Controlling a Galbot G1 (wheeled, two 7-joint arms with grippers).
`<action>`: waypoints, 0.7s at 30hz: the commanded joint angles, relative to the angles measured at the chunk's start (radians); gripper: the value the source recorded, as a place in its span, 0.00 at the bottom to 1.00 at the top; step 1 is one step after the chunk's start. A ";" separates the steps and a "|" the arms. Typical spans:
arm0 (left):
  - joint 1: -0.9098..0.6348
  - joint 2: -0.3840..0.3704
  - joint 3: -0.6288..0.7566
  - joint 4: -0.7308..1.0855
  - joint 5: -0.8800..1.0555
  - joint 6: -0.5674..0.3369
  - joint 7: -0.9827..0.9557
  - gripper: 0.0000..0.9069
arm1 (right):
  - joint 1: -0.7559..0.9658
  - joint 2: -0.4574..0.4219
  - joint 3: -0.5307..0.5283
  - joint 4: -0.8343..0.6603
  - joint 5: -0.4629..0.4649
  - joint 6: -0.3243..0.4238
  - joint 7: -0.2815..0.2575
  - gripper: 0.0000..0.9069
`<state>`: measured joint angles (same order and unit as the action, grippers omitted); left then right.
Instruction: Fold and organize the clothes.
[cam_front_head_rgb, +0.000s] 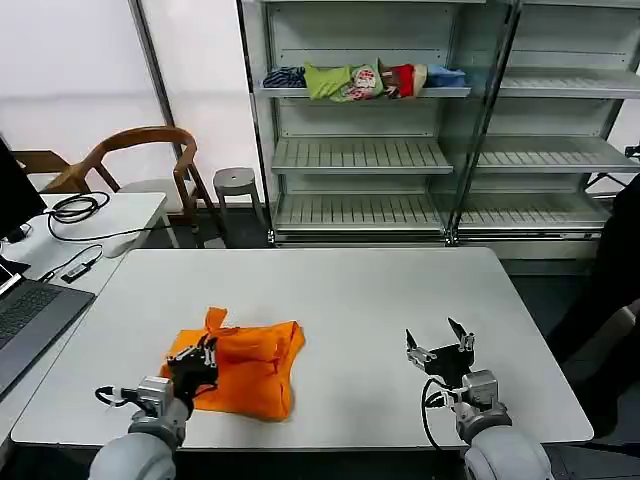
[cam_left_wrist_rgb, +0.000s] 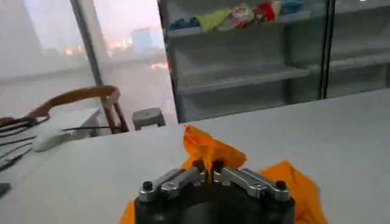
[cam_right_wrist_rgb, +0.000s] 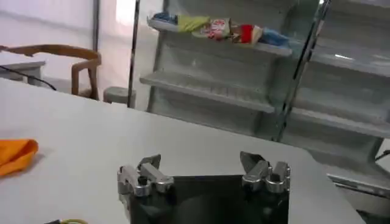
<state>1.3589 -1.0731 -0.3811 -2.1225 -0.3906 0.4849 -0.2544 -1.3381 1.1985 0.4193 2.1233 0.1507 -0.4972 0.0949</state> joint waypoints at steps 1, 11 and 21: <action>-0.090 -0.087 0.134 0.035 0.032 0.011 -0.022 0.02 | -0.001 -0.001 0.005 0.007 -0.001 -0.002 0.001 1.00; -0.116 -0.109 0.154 0.084 0.045 0.010 -0.022 0.02 | 0.004 -0.006 0.005 0.007 0.000 -0.003 0.000 1.00; -0.105 -0.117 0.193 0.098 0.040 -0.068 0.016 1.00 | 0.021 -0.006 -0.003 0.006 0.002 -0.006 -0.003 1.00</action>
<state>1.2697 -1.1744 -0.2276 -2.0486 -0.3473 0.4852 -0.2618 -1.3241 1.1914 0.4196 2.1300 0.1518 -0.5021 0.0933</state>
